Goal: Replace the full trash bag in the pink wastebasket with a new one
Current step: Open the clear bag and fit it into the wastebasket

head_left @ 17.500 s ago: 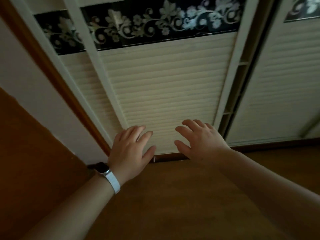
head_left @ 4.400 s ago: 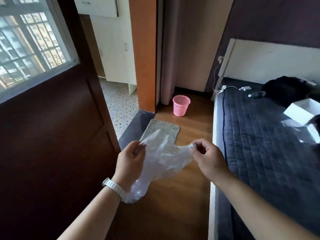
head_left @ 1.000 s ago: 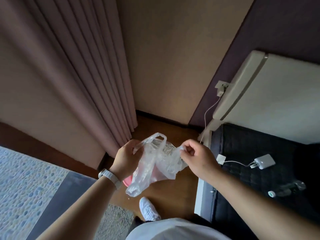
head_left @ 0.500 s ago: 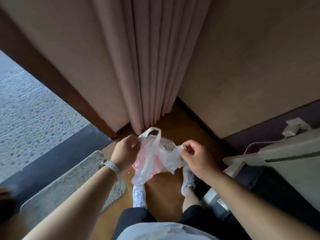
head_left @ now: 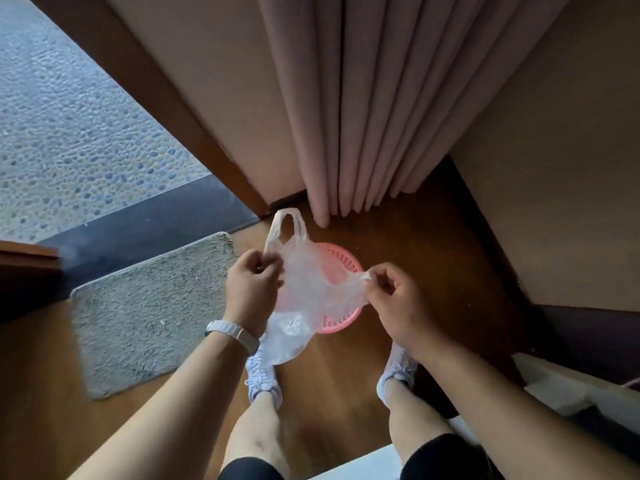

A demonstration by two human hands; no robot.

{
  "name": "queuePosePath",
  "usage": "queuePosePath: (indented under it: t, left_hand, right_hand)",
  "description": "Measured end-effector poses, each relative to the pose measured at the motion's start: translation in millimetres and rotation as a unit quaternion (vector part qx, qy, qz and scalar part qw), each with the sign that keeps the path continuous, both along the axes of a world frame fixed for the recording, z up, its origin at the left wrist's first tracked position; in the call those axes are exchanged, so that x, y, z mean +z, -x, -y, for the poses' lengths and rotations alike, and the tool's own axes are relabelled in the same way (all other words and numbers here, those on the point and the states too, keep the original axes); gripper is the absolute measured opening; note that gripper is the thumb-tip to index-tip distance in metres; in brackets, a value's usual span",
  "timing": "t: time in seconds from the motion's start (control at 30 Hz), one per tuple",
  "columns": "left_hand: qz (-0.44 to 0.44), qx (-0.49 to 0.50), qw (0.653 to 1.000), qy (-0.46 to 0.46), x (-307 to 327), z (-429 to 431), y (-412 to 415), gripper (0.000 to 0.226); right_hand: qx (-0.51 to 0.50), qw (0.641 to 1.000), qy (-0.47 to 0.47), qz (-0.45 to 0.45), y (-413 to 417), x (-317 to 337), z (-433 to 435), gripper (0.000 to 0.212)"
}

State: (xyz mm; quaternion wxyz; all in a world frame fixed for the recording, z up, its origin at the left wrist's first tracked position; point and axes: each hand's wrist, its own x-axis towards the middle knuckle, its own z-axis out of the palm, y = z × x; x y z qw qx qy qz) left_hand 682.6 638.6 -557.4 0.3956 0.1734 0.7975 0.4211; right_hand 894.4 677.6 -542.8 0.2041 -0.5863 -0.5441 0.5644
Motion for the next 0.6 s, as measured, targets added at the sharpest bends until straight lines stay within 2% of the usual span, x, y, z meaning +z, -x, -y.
queuePosePath:
  t: [0.07, 0.27, 0.47, 0.53, 0.6]
  left_hand:
    - [0.025, 0.009, 0.999, -0.029, -30, -4, -4, 0.014]
    - [0.088, 0.052, 0.990, -0.096, -137, -2, -20, 0.029]
    - [0.171, 0.103, 0.958, -0.204, -200, 14, -36, 0.020]
    - [0.164, 0.100, 0.955, -0.226, -216, 31, -39, 0.020]
    - [0.114, 0.091, 0.967, -0.211, -228, 53, -37, 0.018]
  right_hand:
    - [-0.012, 1.000, -0.014, -0.011, 0, -31, 1, 0.008]
    - [-0.025, 0.998, -0.052, -0.032, -1, -133, 15, 0.006]
    - [-0.027, 0.989, -0.144, -0.034, -14, -193, 41, 0.004]
    - [-0.010, 0.987, -0.153, -0.035, -23, -200, 52, 0.004]
    - [0.010, 0.987, -0.156, -0.032, -32, -202, 61, 0.003]
